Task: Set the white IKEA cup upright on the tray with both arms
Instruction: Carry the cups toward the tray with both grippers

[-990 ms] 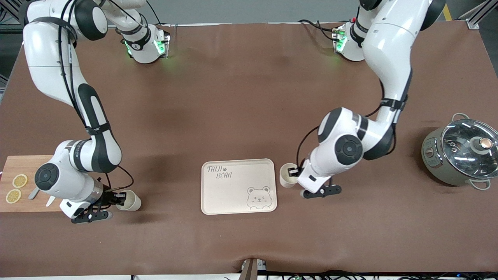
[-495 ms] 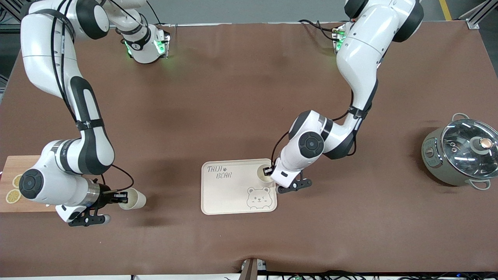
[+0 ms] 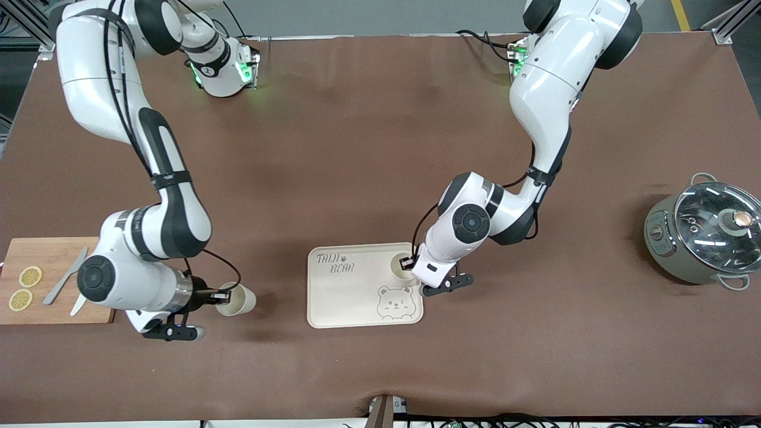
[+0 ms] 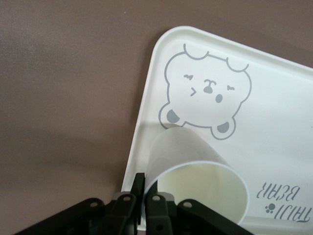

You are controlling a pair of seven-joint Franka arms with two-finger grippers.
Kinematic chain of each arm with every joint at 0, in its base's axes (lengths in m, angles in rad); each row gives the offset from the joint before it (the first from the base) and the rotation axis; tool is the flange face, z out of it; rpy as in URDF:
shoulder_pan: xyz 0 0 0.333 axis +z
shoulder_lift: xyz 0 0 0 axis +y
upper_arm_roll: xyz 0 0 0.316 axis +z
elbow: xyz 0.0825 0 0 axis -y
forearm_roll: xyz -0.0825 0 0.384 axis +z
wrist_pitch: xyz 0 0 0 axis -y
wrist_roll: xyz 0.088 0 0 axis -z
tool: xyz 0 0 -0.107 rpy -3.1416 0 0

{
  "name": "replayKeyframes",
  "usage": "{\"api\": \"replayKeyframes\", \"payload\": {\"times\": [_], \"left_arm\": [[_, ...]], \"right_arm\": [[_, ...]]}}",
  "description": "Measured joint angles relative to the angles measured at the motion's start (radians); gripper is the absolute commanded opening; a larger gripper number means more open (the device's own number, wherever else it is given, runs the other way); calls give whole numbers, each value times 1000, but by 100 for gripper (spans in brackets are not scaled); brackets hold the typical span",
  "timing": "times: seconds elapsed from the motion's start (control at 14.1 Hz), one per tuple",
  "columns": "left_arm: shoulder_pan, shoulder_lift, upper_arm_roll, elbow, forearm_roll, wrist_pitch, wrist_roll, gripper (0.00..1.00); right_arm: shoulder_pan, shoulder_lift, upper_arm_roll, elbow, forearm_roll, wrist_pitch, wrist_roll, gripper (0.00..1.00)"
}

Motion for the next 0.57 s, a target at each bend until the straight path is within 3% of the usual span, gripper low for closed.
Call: {"api": "replayKeyframes", "payload": {"times": [0.57], "left_arm": [[2,9,10,10,0,-18,6,100]], "right_arm": [[180,-4,-1,6,0,5,336,0]]}}
